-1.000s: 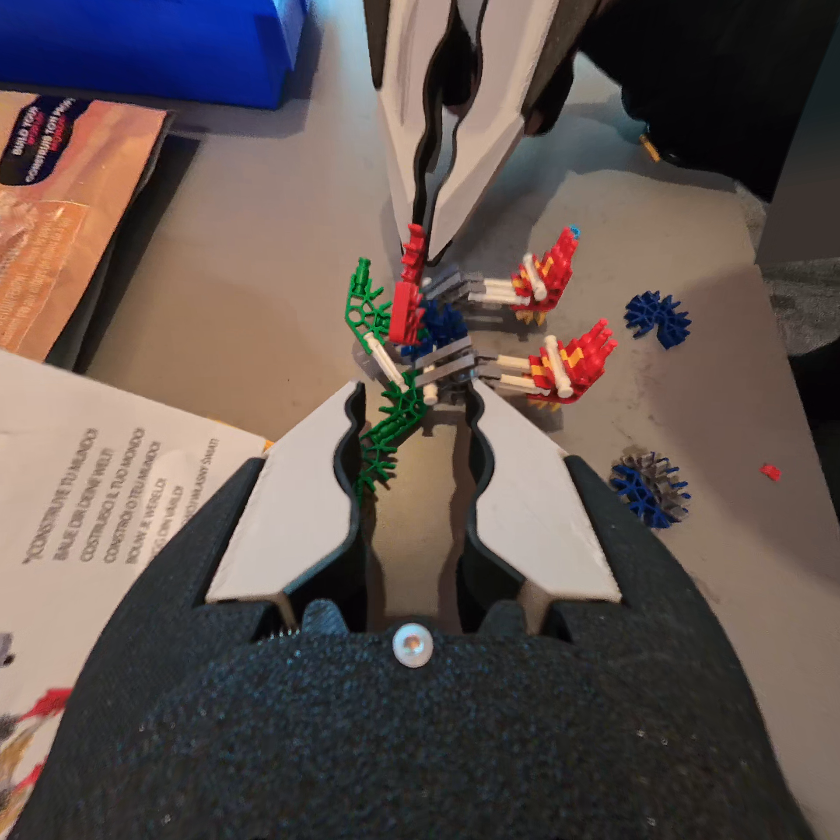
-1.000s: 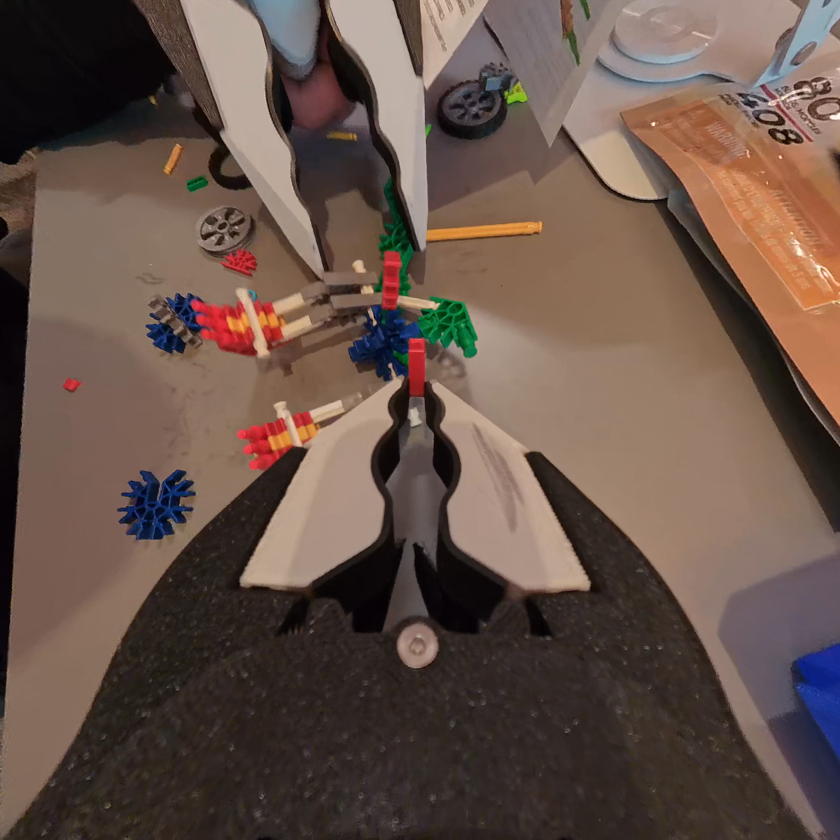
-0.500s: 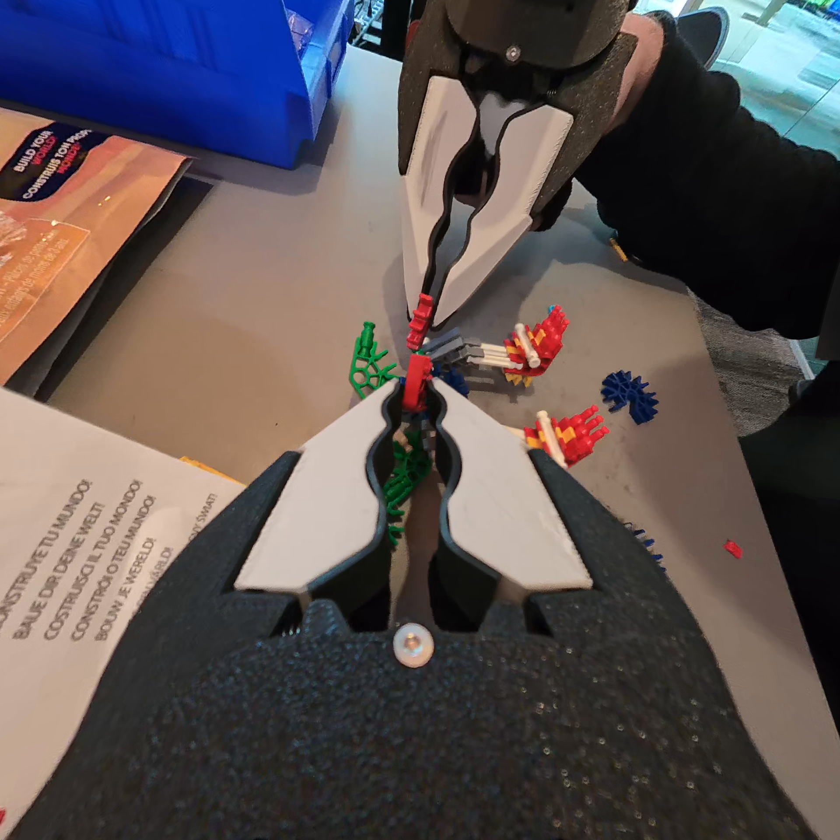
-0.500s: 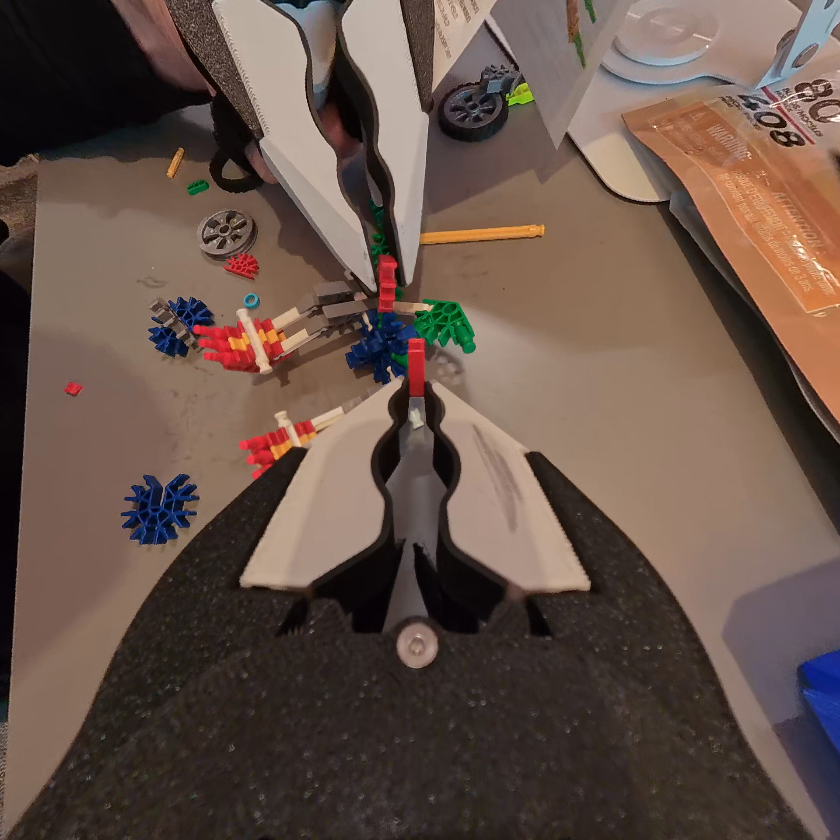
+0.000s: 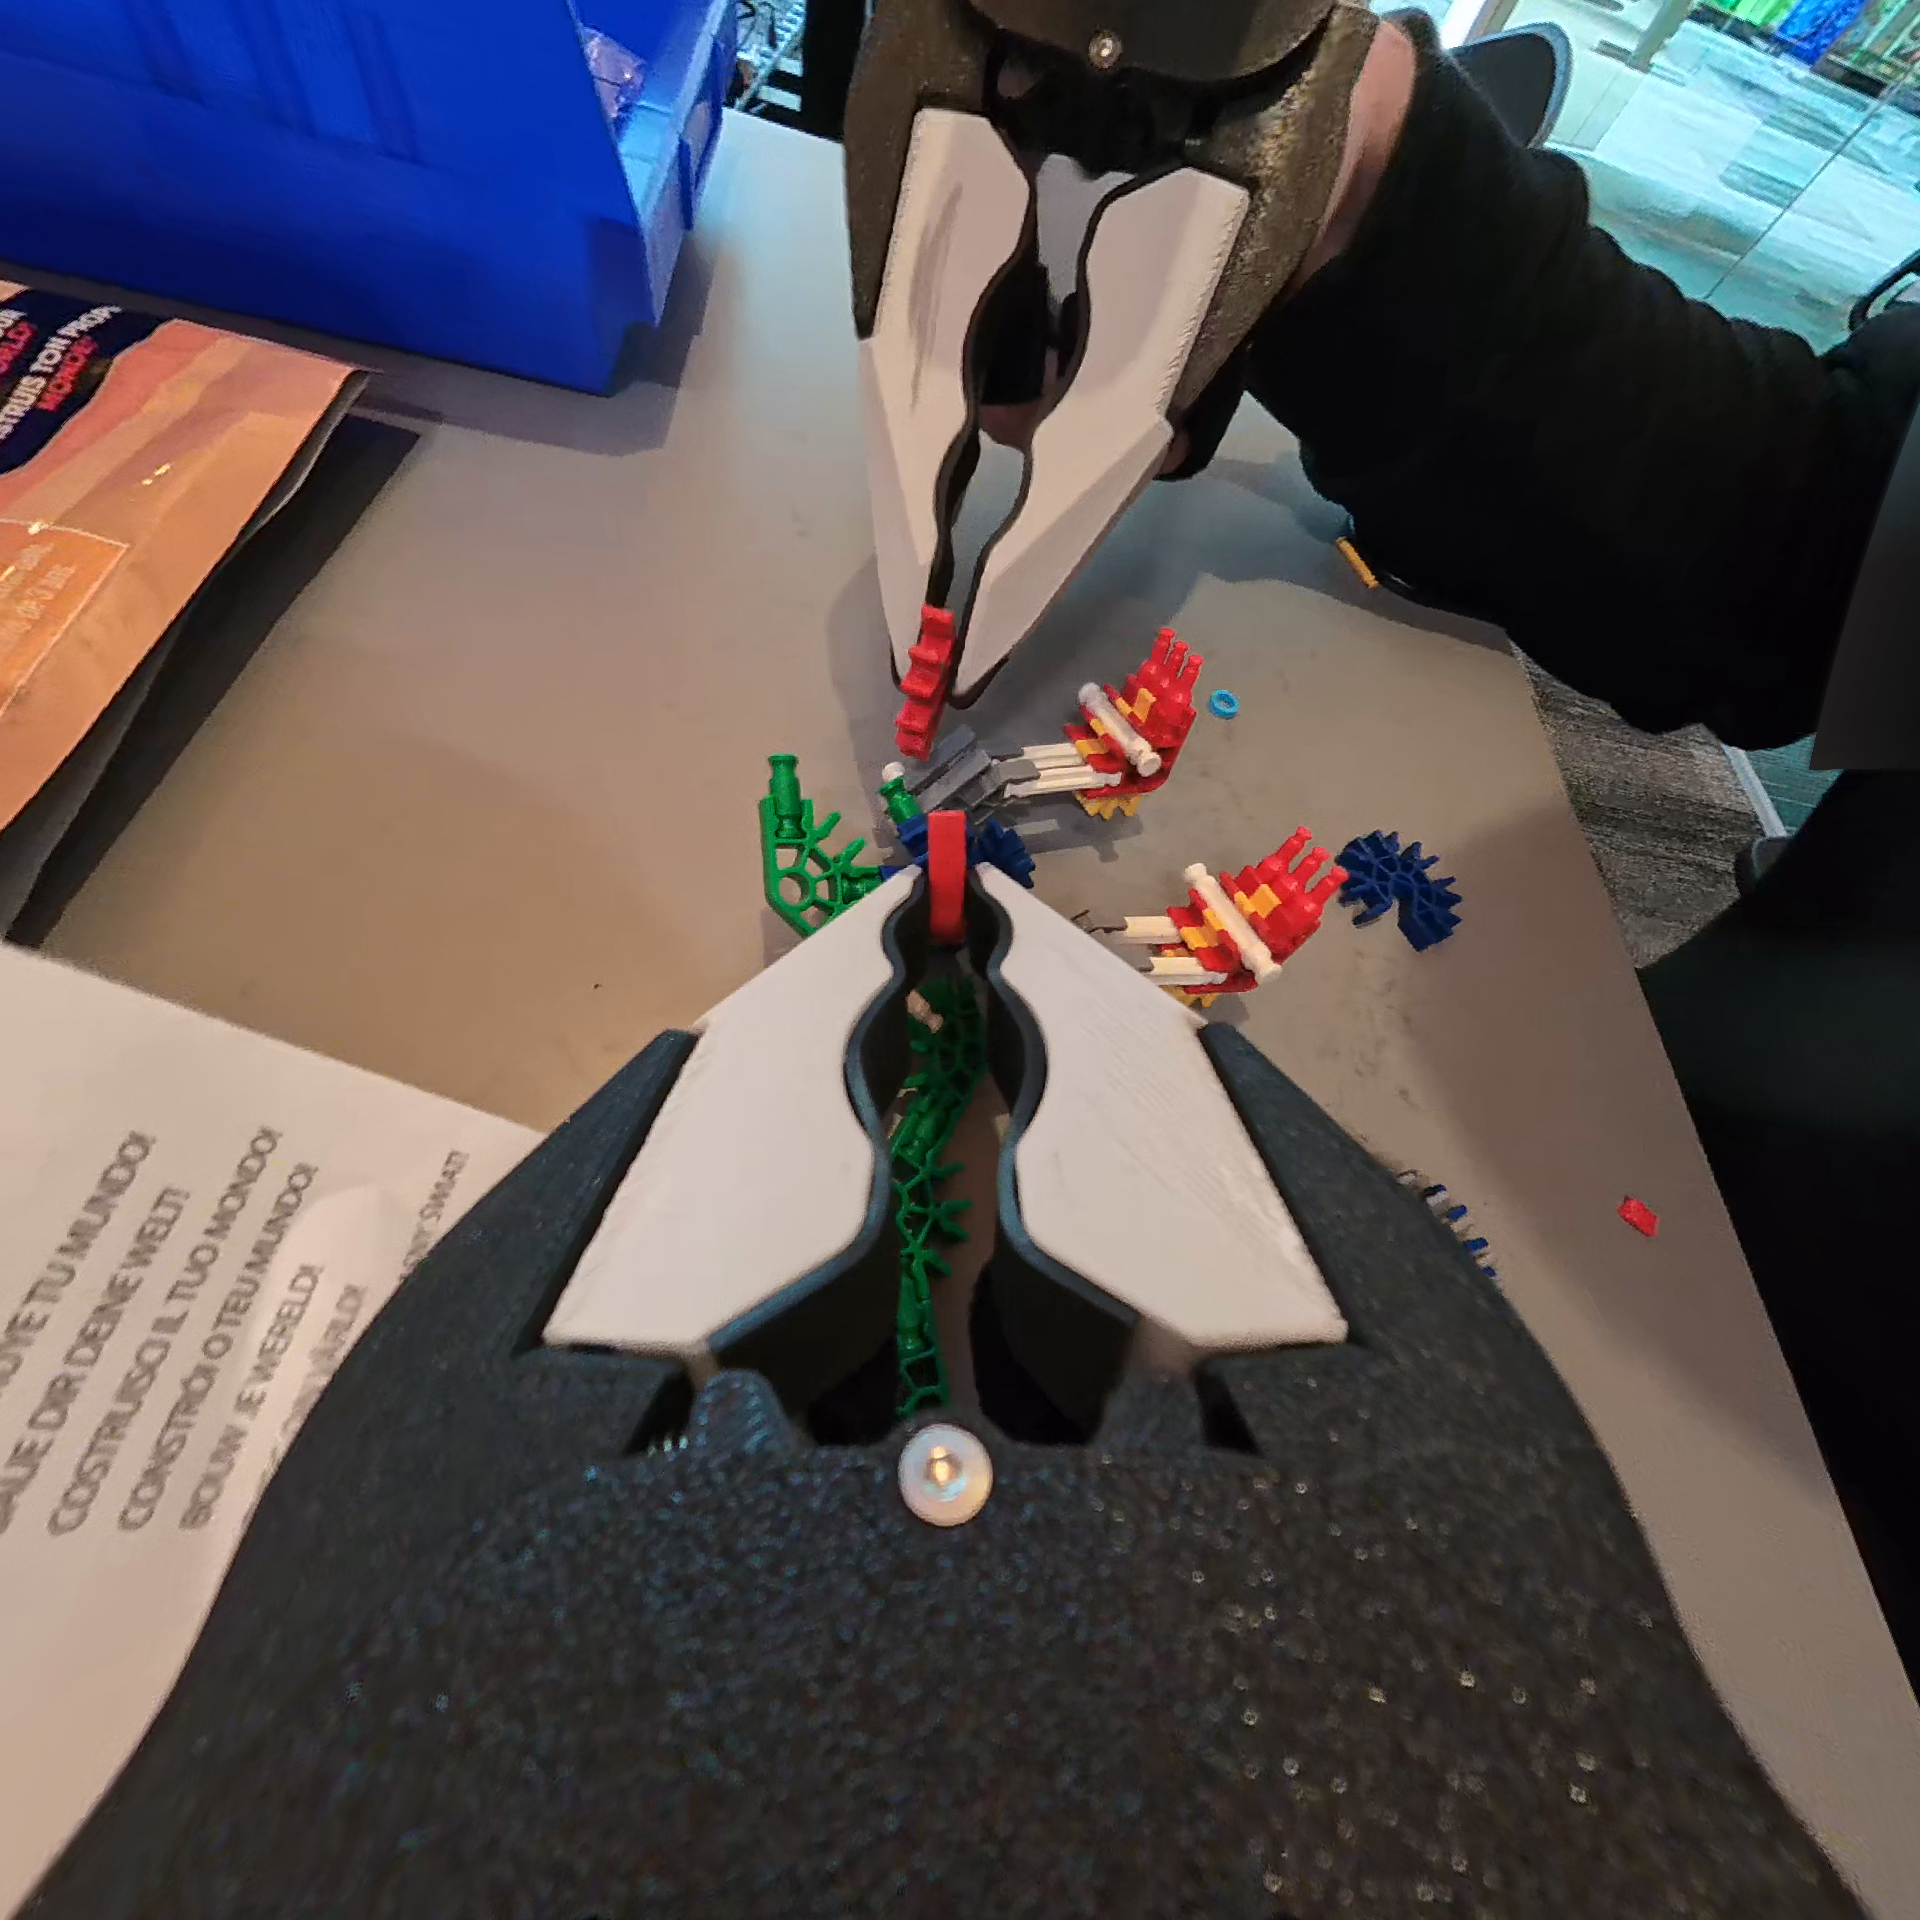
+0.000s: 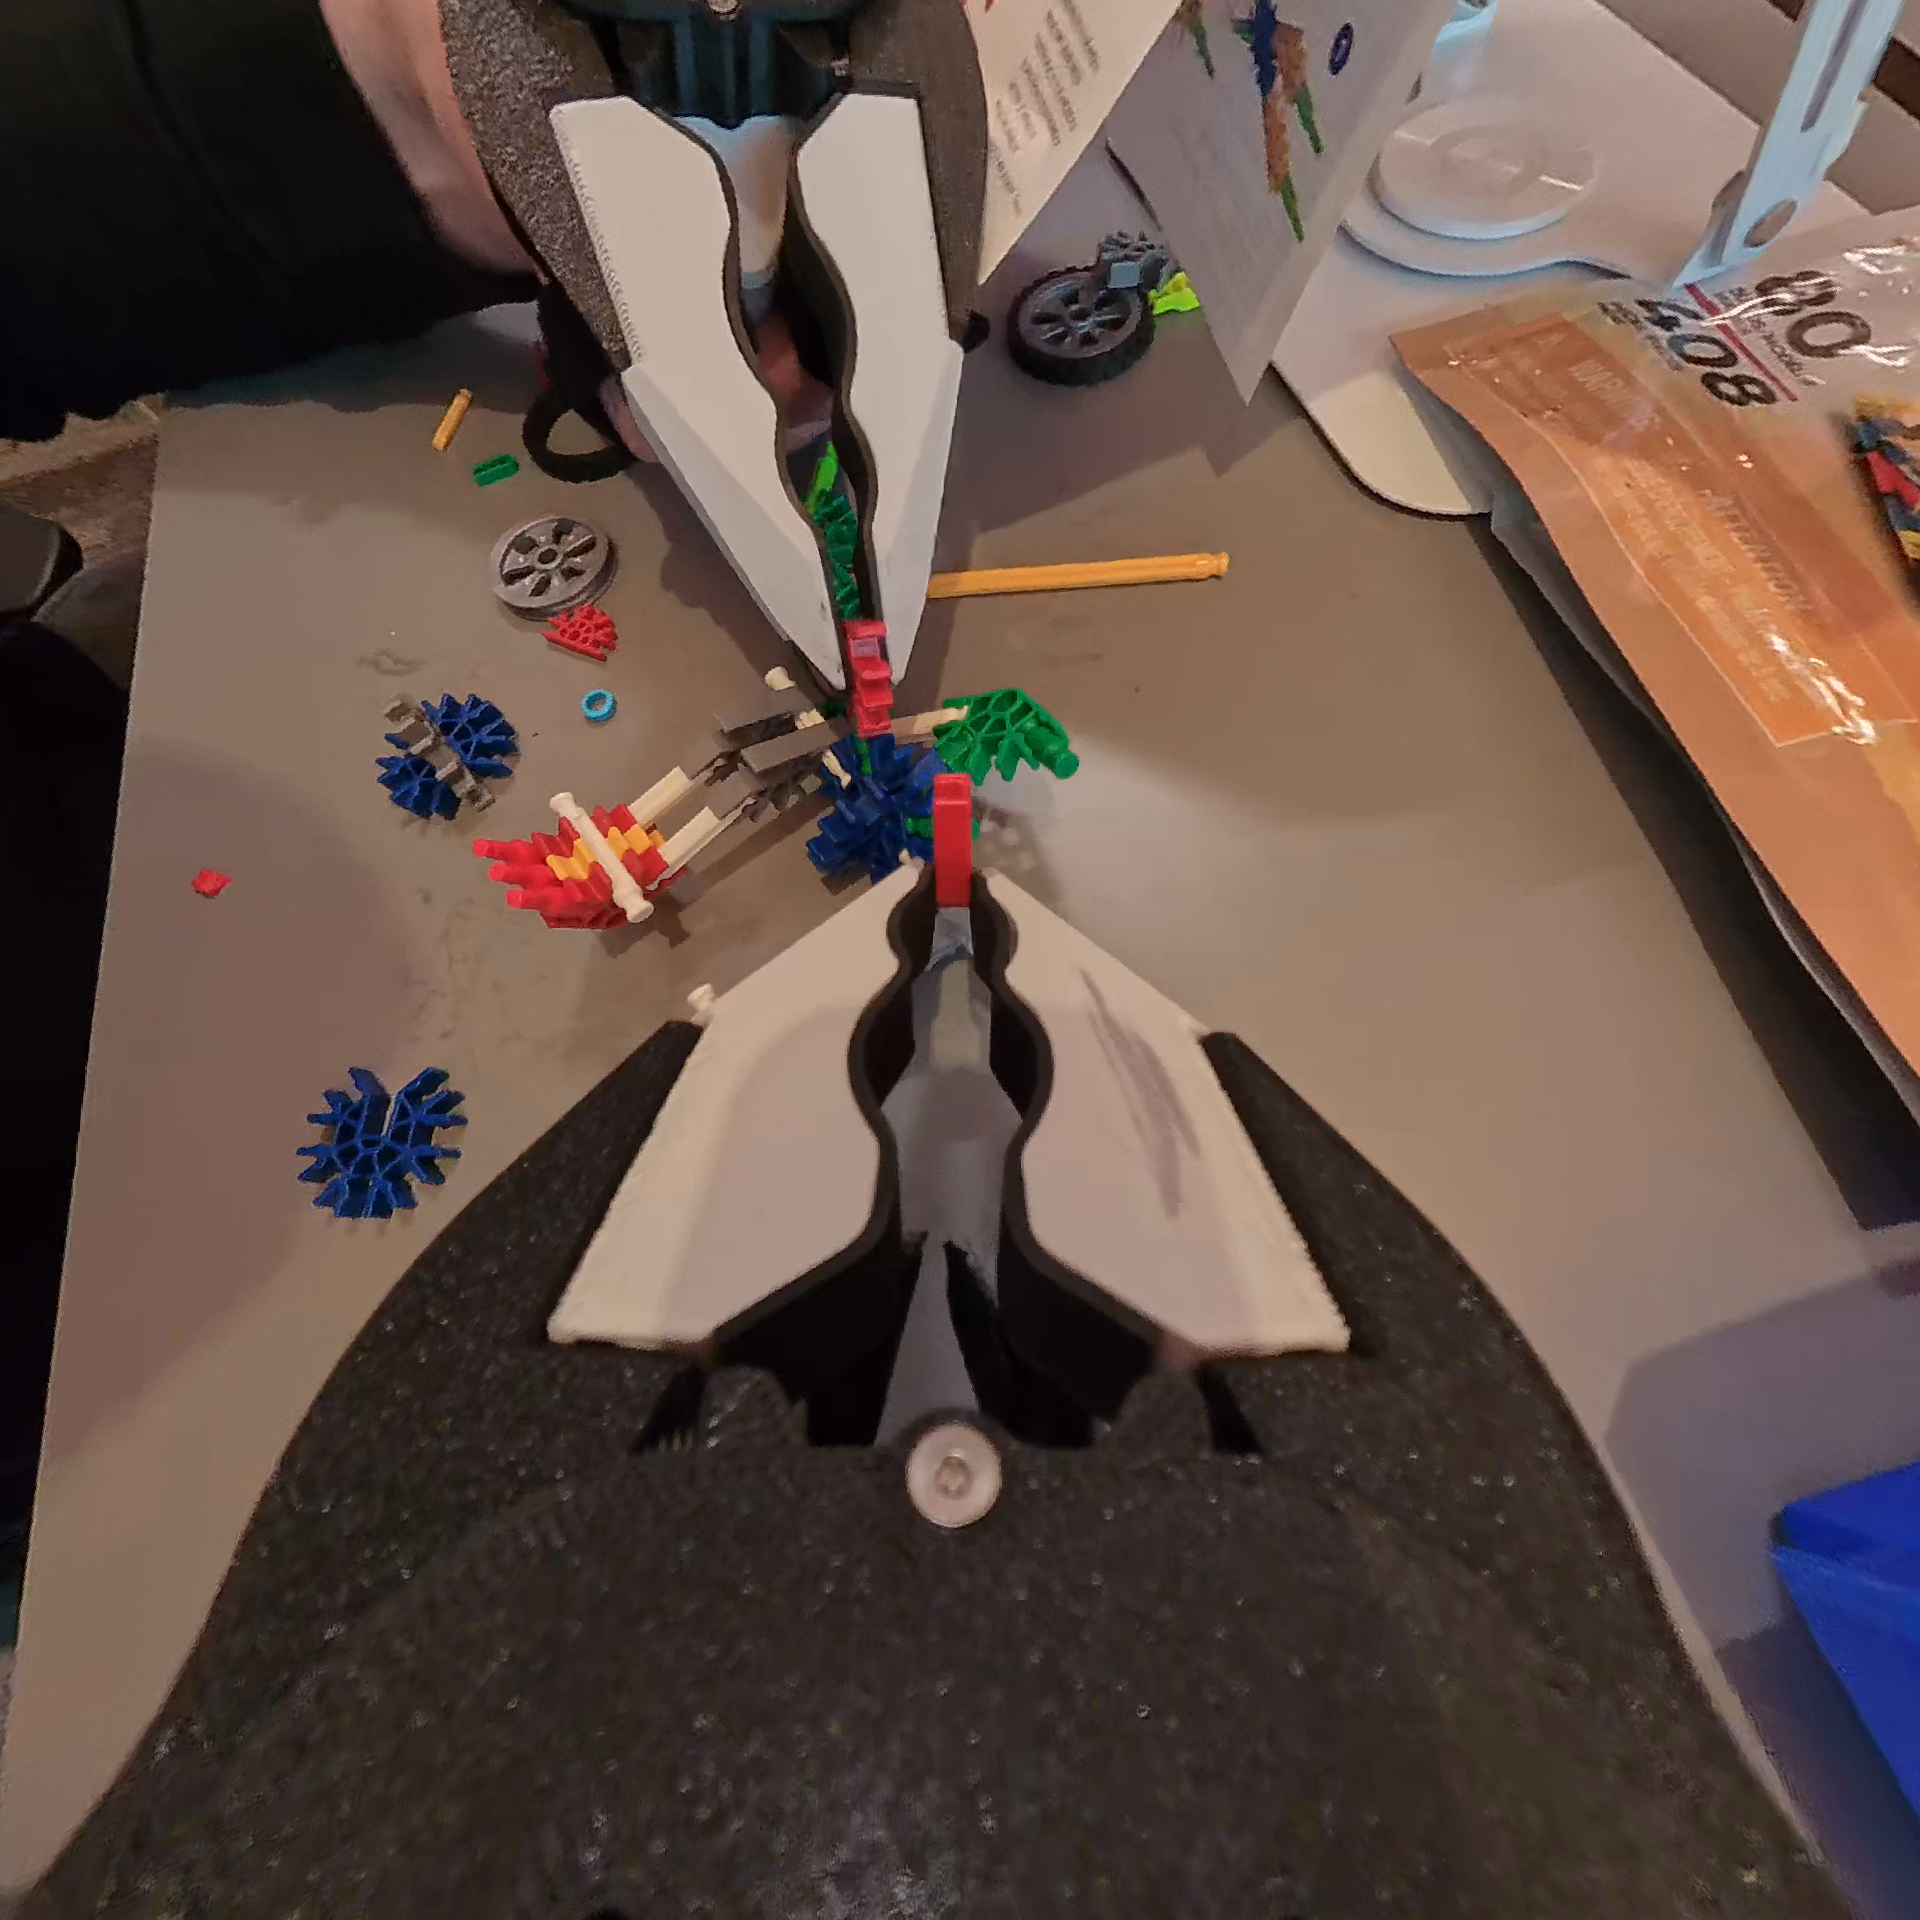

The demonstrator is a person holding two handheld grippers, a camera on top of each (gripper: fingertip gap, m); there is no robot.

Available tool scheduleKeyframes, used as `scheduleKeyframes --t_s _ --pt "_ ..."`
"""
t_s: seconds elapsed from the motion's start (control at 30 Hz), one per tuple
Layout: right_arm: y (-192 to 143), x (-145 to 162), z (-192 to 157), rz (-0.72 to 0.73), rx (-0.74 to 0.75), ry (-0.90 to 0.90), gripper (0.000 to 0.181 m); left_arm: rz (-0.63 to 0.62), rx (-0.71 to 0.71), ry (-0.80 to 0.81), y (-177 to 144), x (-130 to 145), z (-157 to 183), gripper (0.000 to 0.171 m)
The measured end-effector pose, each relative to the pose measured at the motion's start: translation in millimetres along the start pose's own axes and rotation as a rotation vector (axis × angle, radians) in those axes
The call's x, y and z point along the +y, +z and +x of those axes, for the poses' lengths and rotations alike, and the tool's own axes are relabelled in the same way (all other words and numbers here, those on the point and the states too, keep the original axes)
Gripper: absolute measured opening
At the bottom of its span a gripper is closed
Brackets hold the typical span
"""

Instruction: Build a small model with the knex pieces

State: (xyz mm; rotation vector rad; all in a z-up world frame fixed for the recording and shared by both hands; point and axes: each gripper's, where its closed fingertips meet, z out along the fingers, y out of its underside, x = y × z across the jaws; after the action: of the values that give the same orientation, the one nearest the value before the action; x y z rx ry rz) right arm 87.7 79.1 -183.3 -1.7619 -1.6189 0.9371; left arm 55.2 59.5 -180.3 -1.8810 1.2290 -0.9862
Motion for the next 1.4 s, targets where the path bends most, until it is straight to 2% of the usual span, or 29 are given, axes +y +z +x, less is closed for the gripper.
scheduleKeyframes --t_s 0.13,0.5,0.83,1.4 --pt "4 5 -14 -0.071 -0.116 -0.035 0.005 -0.005 0.022 0.022 3 -1 4 0.005" --pt "5 11 -4 -0.318 -0.213 -0.085 0.006 -0.002 0.074 0.013 8 -4 4 0.005" --pt "2 12 -16 -0.278 -0.303 -0.094 0.005 -0.012 0.107 0.026 10 -4 9 0.005" --pt "2 16 -16 -0.289 -0.331 -0.073 0.006 -0.02 0.134 0.036 12 -4 14 0.005"
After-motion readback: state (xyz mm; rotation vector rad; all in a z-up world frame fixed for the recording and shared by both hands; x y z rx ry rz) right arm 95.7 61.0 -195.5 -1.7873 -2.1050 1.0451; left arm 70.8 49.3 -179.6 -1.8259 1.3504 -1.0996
